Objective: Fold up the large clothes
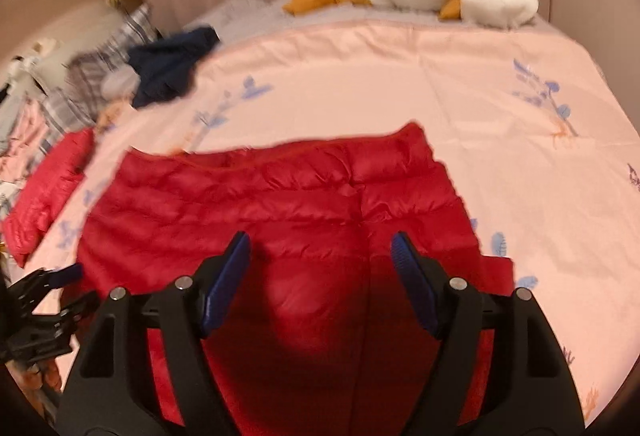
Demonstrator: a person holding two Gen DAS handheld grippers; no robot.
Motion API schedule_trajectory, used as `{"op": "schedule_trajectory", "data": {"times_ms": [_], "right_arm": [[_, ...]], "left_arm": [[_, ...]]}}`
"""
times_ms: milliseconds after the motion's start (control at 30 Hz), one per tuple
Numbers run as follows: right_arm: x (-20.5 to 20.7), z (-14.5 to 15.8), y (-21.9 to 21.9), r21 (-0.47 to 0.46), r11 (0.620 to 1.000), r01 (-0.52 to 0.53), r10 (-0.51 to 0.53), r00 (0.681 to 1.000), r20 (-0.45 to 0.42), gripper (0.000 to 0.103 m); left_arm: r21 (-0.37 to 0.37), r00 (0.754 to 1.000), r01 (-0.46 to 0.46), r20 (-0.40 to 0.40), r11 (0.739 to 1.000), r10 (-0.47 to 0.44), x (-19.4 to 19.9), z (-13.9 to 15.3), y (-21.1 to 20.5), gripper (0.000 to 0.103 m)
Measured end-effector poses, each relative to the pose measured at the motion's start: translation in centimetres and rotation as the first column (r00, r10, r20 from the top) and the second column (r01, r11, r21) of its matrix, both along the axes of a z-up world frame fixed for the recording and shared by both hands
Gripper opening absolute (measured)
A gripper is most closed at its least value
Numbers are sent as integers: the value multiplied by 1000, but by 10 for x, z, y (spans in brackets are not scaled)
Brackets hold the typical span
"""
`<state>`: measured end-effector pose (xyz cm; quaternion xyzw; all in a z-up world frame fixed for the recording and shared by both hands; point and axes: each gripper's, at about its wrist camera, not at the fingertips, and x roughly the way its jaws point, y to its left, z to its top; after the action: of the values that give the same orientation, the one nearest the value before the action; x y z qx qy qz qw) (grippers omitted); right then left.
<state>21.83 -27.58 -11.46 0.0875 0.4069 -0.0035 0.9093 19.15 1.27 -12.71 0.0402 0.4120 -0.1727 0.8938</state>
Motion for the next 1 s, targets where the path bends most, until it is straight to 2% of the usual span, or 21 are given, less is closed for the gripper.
{"op": "schedule_trajectory", "data": {"times_ms": [133,300,433,533,733,833,933,1000], "right_arm": [[19,-23,-10,35,998,54,-50,994,-96,80],[29,-30,-19,78,994,76,-67,992,-110,82],[35,-22,-36,138,982,126,-115,990,-84,82],[29,-3,-43,98,983,155,-154,988,-14,82],[-5,23,-29,26,998,60,-62,994,88,82],[-14,18,-17,-9,1000,-6,7,997,73,83],[-12,2,-13,-47,999,-24,25,999,20,83],[-7,-10,-15,-37,999,-21,21,1000,-10,83]], "left_arm": [[4,1000,13,-13,1000,-13,2,-6,1,77],[-8,999,29,-33,1000,-30,5,-3,2,78],[-21,1000,20,-21,1000,-21,11,9,1,78],[-46,1000,7,-7,999,-7,21,22,0,78],[-60,1000,-16,7,998,16,56,35,-13,78],[-53,999,-35,-27,998,33,76,27,-21,78],[-28,996,-58,-75,998,56,93,12,-25,78],[-15,993,-66,-98,998,64,98,3,-26,78]]}}
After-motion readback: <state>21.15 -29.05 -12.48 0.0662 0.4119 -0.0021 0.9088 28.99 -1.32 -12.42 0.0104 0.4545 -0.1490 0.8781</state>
